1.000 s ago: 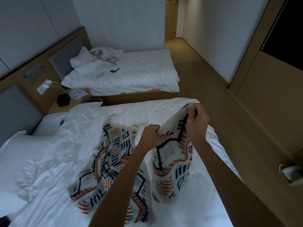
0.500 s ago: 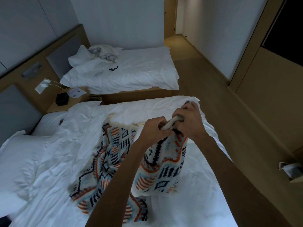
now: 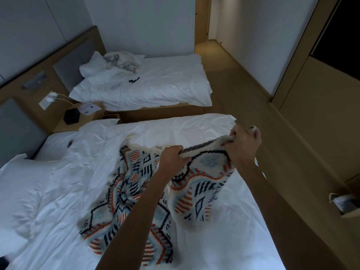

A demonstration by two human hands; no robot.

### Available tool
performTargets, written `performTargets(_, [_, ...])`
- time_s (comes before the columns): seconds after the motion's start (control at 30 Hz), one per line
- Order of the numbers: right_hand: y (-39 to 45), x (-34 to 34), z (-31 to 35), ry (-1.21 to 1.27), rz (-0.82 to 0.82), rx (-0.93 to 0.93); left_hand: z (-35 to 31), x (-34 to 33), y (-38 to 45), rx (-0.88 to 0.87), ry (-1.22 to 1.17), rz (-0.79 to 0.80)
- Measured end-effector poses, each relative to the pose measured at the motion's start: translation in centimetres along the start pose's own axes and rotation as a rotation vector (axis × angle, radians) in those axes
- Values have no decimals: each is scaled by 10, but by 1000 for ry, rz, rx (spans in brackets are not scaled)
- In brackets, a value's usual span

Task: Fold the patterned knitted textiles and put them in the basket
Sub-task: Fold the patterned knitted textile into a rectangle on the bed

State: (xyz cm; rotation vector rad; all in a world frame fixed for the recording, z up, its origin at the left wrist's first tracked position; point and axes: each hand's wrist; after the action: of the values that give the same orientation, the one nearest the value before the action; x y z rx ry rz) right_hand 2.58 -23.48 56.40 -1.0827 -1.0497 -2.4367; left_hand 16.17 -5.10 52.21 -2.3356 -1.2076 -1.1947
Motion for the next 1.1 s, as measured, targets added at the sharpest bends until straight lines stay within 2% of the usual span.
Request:
performTargets(0.1, [-10, -12, 4, -144, 241, 180, -16, 2, 4, -91, -29, -76])
performTargets(0.2, [-18, -19, 18, -52, 397, 340, -30, 4, 6, -179, -48, -111])
performTargets(0.27, [-17, -19, 26, 18, 432, 364, -32, 9, 6, -185, -64, -142])
performTargets(0.33, [-13, -20, 23, 93, 343, 409, -28, 17, 4, -193, -75, -187])
performTargets(0.4, [-12, -23, 17, 163, 333, 453, -24, 23, 3, -208, -89, -224])
performTargets(0.53, [-31, -27, 35, 375, 597, 350, -28, 29, 0, -164, -70, -268])
performTargets(0.57, [-37, -29, 38, 369, 571, 323, -29, 30, -1, -137, -67, -281])
performTargets(0.67, [-34, -28, 31, 211, 313, 192, -19, 39, -4, -56, -76, -277])
performTargets(0.7, [-27, -25, 26, 163, 240, 109, -13, 42, -5, -26, -59, -203])
performTargets(0.77, [-15, -17, 22, 152, 132, -22, -6, 46, -9, 57, 22, 85])
performTargets(0.83, [-12, -11, 25, 238, 31, -61, 2, 40, -15, 137, 145, 366])
performTargets(0.9, [-15, -7, 24, 299, -62, -50, 12, 31, -21, 179, 261, 541])
performTargets(0.97, [-17, -7, 12, 291, -99, -53, 21, 26, -24, 175, 272, 555])
performTargets(1.1, [-16, -14, -12, 51, 14, -53, 18, 28, -23, 68, 244, 264])
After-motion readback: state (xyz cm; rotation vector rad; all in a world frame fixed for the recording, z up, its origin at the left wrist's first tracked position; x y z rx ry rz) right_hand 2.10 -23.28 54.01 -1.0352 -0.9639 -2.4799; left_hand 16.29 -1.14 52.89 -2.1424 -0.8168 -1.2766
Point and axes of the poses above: each hand's wrist, its own y-axis towards the middle knuckle, its own x-axis out of the back of the hand, z = x × y, and after that the axes turned 2 degrees about -z, right-handed
